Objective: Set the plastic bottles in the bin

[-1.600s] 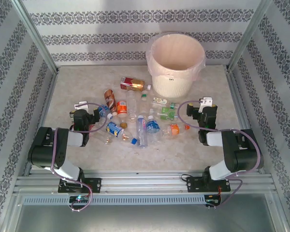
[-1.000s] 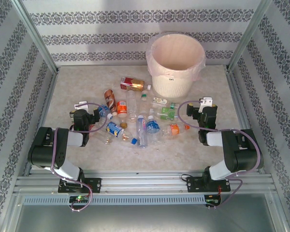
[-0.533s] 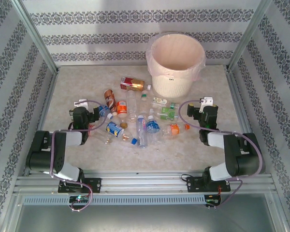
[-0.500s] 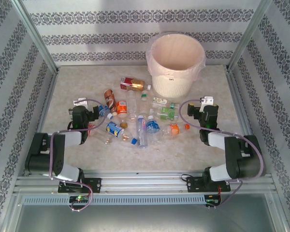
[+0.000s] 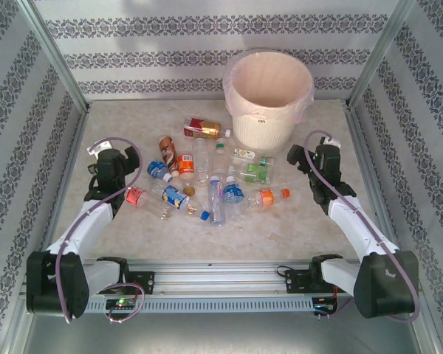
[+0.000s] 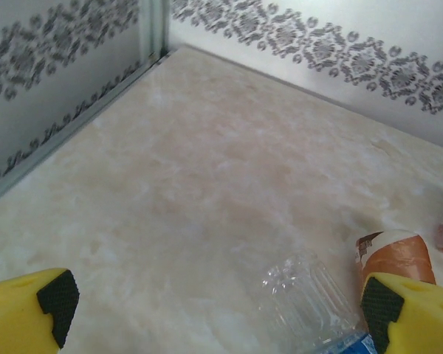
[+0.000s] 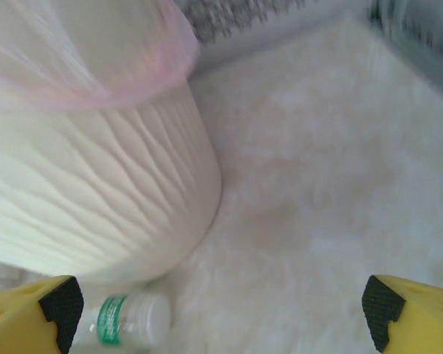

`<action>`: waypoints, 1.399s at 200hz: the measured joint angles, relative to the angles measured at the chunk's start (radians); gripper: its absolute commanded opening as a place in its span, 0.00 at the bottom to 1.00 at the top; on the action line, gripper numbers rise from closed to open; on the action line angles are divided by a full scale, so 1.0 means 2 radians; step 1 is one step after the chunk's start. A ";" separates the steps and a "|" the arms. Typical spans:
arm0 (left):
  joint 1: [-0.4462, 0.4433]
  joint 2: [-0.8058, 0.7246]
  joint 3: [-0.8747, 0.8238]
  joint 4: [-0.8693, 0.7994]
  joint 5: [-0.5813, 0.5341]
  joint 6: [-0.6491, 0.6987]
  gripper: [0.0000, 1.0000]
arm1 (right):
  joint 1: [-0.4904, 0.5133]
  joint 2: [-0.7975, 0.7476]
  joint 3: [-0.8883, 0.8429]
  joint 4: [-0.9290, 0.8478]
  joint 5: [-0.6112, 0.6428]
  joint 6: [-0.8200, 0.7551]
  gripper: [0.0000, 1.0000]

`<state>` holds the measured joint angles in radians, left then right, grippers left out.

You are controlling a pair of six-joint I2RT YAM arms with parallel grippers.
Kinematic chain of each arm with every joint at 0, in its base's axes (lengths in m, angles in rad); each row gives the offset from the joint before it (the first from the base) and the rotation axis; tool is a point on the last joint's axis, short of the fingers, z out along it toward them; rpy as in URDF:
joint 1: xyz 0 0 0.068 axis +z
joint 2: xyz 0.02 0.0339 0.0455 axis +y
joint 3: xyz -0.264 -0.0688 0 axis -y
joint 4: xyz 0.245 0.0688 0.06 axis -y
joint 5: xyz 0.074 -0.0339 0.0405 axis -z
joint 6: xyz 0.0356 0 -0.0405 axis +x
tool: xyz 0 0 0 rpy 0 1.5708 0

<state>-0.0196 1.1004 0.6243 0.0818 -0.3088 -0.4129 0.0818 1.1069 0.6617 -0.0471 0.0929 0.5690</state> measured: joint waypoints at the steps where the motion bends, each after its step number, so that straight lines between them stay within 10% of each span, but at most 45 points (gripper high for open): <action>1: 0.000 -0.001 0.000 -0.002 -0.001 -0.002 1.00 | 0.000 -0.001 0.000 -0.006 -0.003 0.007 0.98; 107: 0.000 -0.104 -0.041 -0.155 0.030 -0.210 1.00 | 0.120 -0.008 -0.008 -0.150 -0.081 0.360 0.98; 280: 0.000 -0.115 -0.049 -0.195 0.033 -0.243 1.00 | 0.193 0.156 -0.003 -0.104 -0.045 0.553 0.75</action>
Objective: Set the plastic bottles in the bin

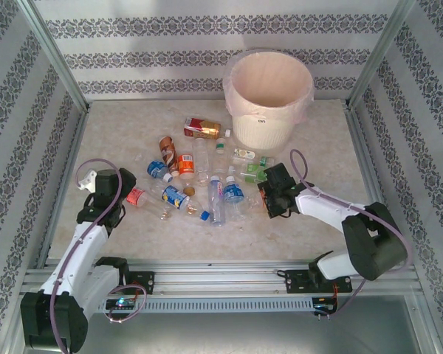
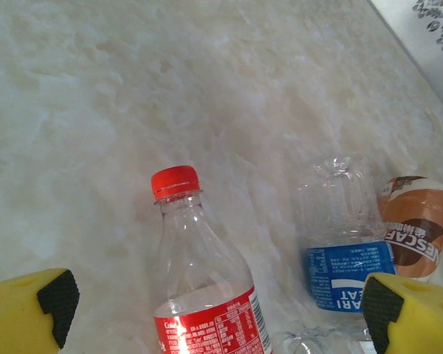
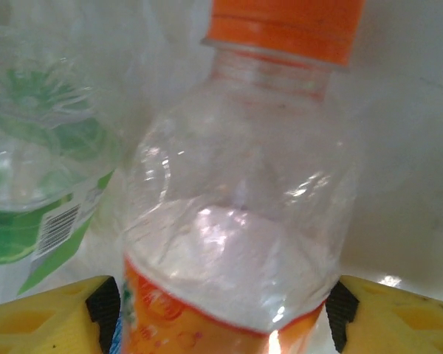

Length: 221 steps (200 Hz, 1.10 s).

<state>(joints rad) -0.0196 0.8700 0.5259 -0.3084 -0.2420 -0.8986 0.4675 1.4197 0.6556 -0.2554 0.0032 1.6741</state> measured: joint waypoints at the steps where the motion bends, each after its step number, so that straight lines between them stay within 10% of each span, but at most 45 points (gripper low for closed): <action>1: 0.000 0.000 0.000 0.000 0.000 0.000 1.00 | 0.000 0.001 0.000 0.000 0.000 0.000 0.75; 139: 0.000 0.040 0.011 0.001 0.020 0.000 1.00 | 0.004 -0.132 -0.049 -0.003 0.092 -0.062 0.44; 221: 0.000 0.056 0.036 0.004 0.026 -0.011 1.00 | -0.027 -0.251 0.060 0.031 0.172 -0.383 0.41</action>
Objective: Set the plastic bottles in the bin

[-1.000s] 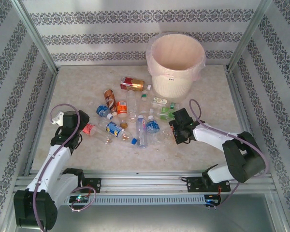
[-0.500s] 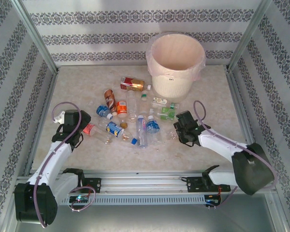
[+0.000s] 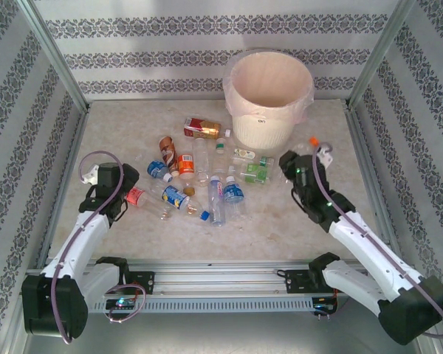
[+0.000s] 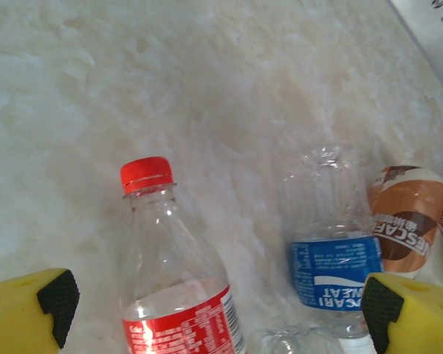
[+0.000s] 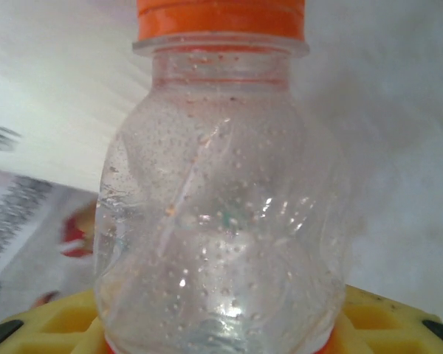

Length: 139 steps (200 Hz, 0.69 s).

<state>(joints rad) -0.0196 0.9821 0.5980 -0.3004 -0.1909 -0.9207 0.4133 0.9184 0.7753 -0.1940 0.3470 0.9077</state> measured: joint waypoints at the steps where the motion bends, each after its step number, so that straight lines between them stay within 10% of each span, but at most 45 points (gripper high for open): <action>1: 0.000 0.001 0.001 0.000 0.000 0.000 1.00 | -0.001 0.001 0.003 0.000 -0.001 -0.003 0.41; 139: 0.000 0.009 0.014 -0.006 0.003 -0.015 1.00 | -0.108 0.406 0.537 -0.021 -0.269 -0.244 0.43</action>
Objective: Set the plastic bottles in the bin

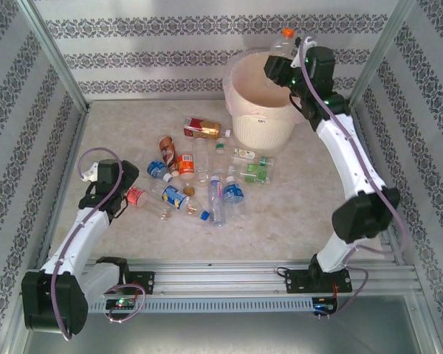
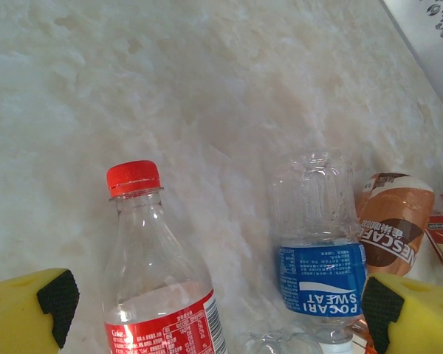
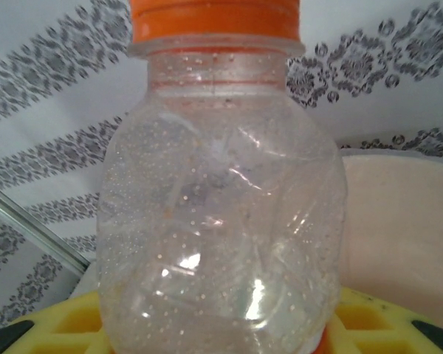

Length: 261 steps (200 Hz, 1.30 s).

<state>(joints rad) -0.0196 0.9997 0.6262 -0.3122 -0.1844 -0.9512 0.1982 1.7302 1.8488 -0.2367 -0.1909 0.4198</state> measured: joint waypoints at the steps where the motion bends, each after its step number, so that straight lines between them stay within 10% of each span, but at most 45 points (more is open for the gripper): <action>1: 0.000 0.000 0.000 0.000 0.000 0.000 1.00 | 0.000 0.004 0.004 -0.001 0.000 0.000 0.44; 130: 0.001 -0.015 -0.002 -0.033 0.018 -0.006 1.00 | 0.000 0.227 0.206 -0.121 -0.135 0.029 0.64; 261: 0.001 0.022 -0.002 -0.039 0.042 -0.006 1.00 | 0.000 0.217 0.196 -0.108 -0.148 0.066 0.98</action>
<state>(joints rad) -0.0177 1.0428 0.6231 -0.3904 -0.1001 -0.9630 0.1986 2.1647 2.2410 -0.4534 -0.4866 0.5510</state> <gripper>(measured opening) 0.996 0.967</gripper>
